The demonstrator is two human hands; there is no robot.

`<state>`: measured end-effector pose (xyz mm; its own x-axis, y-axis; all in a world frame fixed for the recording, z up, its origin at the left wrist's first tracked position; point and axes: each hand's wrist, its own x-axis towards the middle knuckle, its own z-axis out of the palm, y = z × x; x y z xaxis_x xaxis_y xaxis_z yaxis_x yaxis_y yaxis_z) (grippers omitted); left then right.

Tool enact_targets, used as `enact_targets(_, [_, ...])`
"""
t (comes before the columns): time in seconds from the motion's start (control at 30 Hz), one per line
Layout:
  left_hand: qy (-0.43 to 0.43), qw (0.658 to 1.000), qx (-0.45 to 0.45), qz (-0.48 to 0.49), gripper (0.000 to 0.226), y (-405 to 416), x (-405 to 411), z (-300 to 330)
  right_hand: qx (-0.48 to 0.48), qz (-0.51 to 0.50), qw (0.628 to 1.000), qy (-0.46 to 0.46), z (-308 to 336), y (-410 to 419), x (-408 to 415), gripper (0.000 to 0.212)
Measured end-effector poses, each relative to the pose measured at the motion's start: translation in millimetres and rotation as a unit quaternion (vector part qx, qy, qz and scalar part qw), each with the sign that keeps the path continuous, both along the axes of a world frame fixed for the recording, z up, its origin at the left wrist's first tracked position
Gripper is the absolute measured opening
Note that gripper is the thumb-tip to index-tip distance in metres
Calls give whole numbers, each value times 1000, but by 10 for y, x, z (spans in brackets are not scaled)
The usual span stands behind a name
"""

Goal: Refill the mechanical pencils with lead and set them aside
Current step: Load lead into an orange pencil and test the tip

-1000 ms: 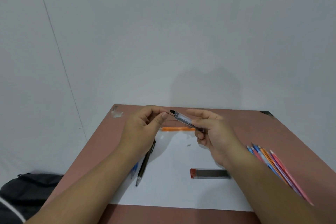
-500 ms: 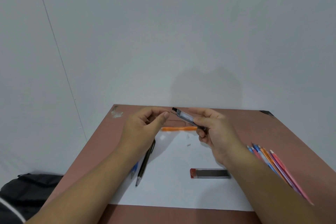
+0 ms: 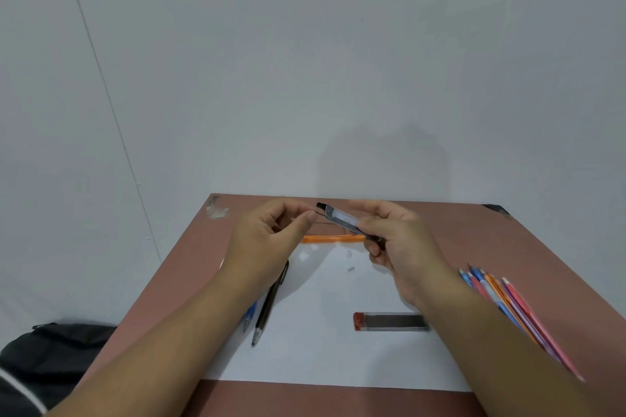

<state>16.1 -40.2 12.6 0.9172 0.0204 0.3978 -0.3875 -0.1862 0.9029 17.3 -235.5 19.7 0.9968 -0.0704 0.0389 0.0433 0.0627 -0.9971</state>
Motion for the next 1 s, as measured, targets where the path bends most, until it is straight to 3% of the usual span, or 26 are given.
enact_targets(1.0, [10, 999, -32, -6, 11, 5, -13, 7, -21, -7, 1000, -18, 12, -2, -10, 31])
